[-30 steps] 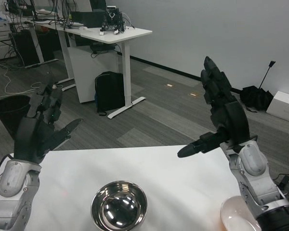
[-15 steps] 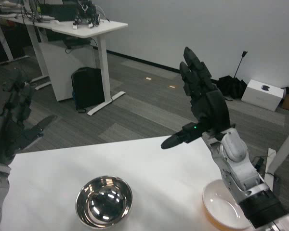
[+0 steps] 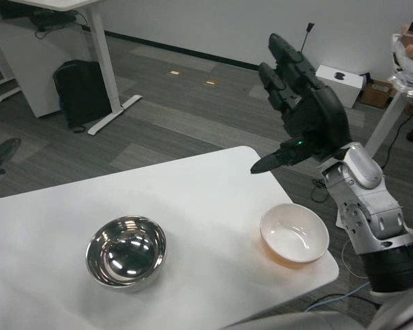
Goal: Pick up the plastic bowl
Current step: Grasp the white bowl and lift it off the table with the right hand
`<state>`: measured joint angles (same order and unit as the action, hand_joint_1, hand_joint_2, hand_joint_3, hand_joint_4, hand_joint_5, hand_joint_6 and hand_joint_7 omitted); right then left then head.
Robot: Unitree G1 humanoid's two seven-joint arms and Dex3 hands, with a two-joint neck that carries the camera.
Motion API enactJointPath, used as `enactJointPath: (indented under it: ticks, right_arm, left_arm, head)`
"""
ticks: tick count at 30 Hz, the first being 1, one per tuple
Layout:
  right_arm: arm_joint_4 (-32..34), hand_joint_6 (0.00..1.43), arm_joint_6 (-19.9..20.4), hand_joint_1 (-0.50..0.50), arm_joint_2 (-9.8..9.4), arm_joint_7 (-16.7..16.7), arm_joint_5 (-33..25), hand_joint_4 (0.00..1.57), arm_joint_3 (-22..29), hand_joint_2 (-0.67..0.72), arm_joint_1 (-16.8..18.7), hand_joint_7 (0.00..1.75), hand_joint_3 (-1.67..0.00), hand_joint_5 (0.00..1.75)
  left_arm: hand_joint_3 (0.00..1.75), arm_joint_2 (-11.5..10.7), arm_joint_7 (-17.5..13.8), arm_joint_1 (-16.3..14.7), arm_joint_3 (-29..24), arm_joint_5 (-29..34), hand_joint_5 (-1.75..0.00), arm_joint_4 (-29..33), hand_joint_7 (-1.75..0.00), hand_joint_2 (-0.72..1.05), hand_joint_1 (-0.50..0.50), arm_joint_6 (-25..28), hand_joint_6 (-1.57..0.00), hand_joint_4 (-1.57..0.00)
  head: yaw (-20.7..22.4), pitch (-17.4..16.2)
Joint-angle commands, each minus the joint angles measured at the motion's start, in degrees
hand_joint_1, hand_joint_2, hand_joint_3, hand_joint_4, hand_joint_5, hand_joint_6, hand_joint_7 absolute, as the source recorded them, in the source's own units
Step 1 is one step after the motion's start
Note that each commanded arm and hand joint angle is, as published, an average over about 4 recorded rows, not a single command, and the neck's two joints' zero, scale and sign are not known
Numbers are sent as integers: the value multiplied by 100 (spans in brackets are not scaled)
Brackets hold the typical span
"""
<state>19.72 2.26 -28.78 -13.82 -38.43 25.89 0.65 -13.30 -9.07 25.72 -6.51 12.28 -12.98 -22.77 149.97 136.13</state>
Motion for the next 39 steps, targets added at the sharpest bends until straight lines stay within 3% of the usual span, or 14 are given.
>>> enactJointPath:
  ticks: [1,11,16,19,23,30,39]
  right_arm:
    - [34,0,-72,-46,268,-183,-218,0,544,-16,317,0,0,0]
    - [-197,0,-393,-46,1144,-1519,-1081,0,2108,-13,1035,0,0,0]
    - [-707,0,-371,-46,1520,-2073,-1642,0,2601,-10,1521,0,0,0]
    - [-869,0,-366,-46,1658,-2180,-1730,0,2768,-7,1686,0,0,0]
    - [-1190,0,-382,-43,1861,-2332,-1837,0,3113,-3,1980,0,0,0]
    - [-1195,0,-446,-46,2247,-2332,-1517,0,3310,-10,2198,0,0,0]
    - [-680,0,-472,-46,2575,-2336,-471,0,3077,-15,2451,0,0,0]
  left_arm:
    - [9,18,-7,37,-61,104,0,-117,0,103,-50,-26,0,0]
    - [9,-10,-25,371,-197,363,0,-607,0,103,-50,-26,0,0]
    - [9,-58,-43,535,-153,389,0,-934,0,105,-50,-26,0,0]
    - [9,-74,-67,639,-107,383,0,-1086,0,103,-50,-26,0,0]
    - [9,-76,-135,865,-58,387,0,-1413,0,103,-50,-37,0,0]
    - [9,-160,-170,1118,115,433,0,-1903,0,105,-50,-136,0,0]
    - [9,-333,-183,1423,443,534,0,-2334,0,103,-50,-149,0,0]
  head:
    - [-257,-96]
    - [-1025,-76]
    - [-1067,-59]
    - [-1067,-59]
    - [-1855,-36]
    - [-2111,-44]
    - [-2483,39]
